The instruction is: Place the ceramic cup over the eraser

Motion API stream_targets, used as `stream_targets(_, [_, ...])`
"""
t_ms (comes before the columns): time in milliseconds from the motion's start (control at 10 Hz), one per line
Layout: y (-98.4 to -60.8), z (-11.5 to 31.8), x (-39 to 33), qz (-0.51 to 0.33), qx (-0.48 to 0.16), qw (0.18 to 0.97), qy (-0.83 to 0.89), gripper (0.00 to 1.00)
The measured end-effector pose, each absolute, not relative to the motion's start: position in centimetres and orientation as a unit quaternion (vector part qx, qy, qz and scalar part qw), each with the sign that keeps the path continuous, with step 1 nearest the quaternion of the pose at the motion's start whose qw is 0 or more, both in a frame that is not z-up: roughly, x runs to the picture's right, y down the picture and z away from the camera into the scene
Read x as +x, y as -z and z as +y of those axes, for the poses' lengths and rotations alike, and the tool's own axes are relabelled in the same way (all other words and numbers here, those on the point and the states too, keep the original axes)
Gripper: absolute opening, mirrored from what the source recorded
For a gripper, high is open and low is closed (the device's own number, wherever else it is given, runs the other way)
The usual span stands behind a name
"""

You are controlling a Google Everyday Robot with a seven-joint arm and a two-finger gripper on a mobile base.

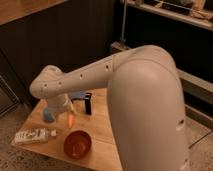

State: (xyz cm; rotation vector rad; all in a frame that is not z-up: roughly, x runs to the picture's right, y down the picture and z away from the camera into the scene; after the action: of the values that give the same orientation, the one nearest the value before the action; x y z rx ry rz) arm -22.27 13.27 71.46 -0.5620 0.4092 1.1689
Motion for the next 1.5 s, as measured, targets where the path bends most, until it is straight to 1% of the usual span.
stream_targets(700, [-73.8, 11.7, -31.7, 0.162, -0.250, 0.828, -0.476, 0.65])
stream_targets(1500, [-77.5, 8.5, -35.2, 0.146, -0.277, 0.824, -0.472, 0.65])
